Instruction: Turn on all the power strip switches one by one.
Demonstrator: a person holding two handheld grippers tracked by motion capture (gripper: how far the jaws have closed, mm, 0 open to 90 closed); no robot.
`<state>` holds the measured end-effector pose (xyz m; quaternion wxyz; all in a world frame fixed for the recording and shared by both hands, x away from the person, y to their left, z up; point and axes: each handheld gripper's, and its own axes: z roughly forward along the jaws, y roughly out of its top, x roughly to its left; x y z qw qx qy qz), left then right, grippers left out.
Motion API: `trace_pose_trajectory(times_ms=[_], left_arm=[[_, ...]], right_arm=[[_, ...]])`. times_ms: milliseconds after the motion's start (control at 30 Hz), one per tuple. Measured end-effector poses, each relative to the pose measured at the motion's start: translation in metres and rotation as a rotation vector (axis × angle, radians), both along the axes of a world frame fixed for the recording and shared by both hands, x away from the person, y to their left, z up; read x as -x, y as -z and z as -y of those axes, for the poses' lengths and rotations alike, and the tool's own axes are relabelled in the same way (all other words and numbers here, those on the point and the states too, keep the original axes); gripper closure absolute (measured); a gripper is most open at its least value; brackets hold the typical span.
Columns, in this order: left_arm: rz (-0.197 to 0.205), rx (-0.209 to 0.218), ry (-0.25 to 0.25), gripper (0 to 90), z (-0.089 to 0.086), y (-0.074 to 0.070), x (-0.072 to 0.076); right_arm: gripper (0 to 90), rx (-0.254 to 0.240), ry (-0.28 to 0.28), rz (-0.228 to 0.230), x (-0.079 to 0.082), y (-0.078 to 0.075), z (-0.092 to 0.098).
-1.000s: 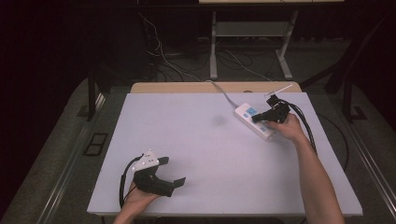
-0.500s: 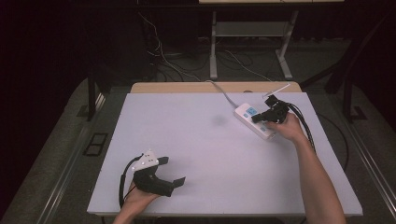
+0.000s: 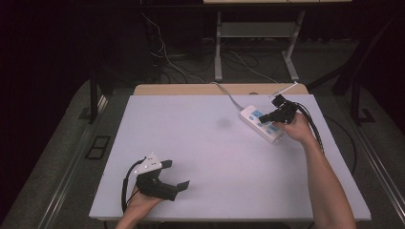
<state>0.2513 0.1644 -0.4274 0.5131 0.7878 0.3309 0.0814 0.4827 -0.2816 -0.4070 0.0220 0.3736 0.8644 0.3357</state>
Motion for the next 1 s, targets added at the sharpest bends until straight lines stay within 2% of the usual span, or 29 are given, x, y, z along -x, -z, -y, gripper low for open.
trace_pose_trajectory(times_ms=[467,633,1000], left_arm=[[0.001,0.003,-0.001,0.0,-0.001,-0.001,0.000],[0.001,0.004,-0.001,0.0,-0.001,-0.001,0.000],[0.001,0.005,0.002,0.0,-0.001,-0.001,0.000]], right_arm=[[90.0,0.001,-0.001,0.030,-0.013,-0.027,-0.009],[90.0,-0.007,0.009,0.030,-0.017,-0.026,-0.012],[90.0,-0.010,0.016,0.014,-0.024,-0.012,-0.020]])
